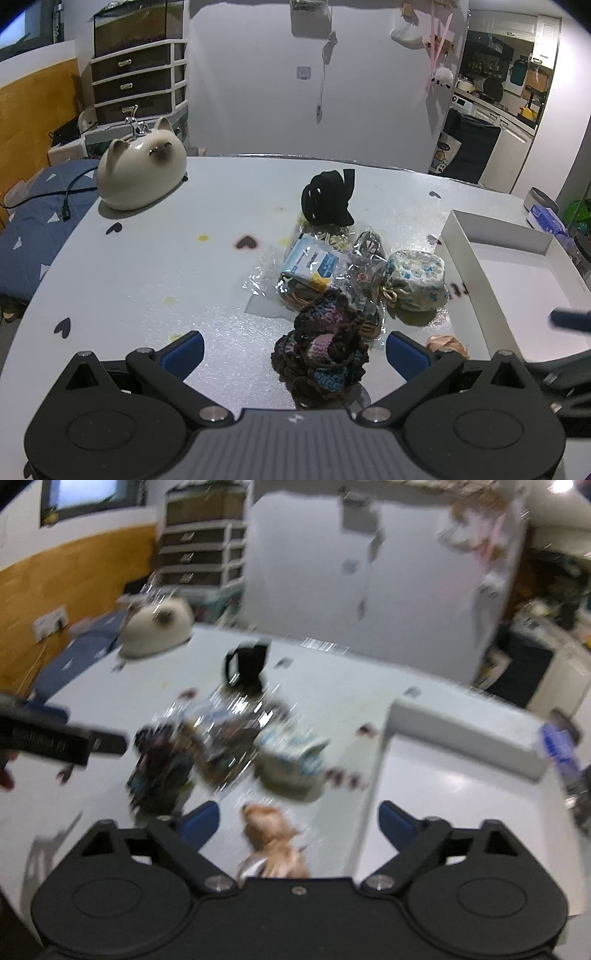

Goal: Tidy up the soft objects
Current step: 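Grasp the peach satin ribbon with the right tool while the left tool grasps the crocheted yarn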

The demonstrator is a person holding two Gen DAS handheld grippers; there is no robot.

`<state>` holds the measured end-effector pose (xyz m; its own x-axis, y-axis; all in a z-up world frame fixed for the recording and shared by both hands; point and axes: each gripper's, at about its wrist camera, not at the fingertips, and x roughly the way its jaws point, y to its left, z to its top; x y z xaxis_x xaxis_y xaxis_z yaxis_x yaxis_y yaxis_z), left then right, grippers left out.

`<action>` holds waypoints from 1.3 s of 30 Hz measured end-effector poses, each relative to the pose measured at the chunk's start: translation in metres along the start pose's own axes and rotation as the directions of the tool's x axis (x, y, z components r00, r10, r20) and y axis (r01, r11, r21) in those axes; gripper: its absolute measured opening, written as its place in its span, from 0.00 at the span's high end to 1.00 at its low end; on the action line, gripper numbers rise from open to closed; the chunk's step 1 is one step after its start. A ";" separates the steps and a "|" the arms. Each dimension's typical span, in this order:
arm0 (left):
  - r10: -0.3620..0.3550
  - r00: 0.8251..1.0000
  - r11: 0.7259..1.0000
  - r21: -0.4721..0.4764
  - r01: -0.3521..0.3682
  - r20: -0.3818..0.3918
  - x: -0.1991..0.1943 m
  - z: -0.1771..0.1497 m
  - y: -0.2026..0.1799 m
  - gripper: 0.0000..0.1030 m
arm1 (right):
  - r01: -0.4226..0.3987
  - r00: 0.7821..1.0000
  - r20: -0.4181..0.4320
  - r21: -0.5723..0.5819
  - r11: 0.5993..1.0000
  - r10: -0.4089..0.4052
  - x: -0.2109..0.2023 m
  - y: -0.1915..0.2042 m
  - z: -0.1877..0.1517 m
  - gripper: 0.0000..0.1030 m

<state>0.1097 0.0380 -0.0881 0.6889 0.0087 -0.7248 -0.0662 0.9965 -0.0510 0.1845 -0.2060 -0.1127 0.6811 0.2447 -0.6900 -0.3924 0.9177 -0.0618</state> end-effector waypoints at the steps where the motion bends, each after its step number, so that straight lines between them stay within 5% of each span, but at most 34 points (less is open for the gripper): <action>1: -0.004 1.000 1.000 -0.002 0.004 -0.004 0.003 0.000 0.001 0.00 | -0.012 1.000 -0.022 -0.010 1.000 0.012 0.006 0.002 -0.001 0.16; 6: -0.004 1.000 1.000 -0.023 0.004 -0.011 0.013 0.002 0.005 0.00 | -0.075 0.990 -0.129 -0.079 0.994 0.065 0.033 0.007 -0.011 0.36; 20: -0.106 0.993 0.994 -0.042 0.104 -0.045 0.034 -0.006 0.017 0.10 | -0.192 0.931 -0.346 -0.197 0.961 0.115 0.078 -0.001 -0.015 0.55; 26: -0.140 0.987 0.990 -0.010 0.140 -0.073 0.054 -0.003 0.018 0.20 | -0.199 0.928 -0.352 -0.198 0.960 0.119 0.082 0.002 -0.013 0.65; 35: -0.208 0.966 0.976 0.032 0.216 -0.151 0.084 0.000 0.012 0.20 | -0.164 0.932 -0.343 -0.119 0.979 0.115 0.079 0.000 -0.016 0.81; 39: -0.231 0.957 0.970 0.037 0.241 -0.175 0.091 0.000 0.006 0.38 | -0.149 0.936 -0.336 -0.098 0.984 0.108 0.077 0.003 -0.017 0.84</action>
<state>0.1720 0.0448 -0.1546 0.5482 -0.2365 -0.8023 0.1281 0.9716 -0.1988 0.2250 -0.1902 -0.1785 0.3870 0.2226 -0.8948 -0.5482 0.8358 -0.0292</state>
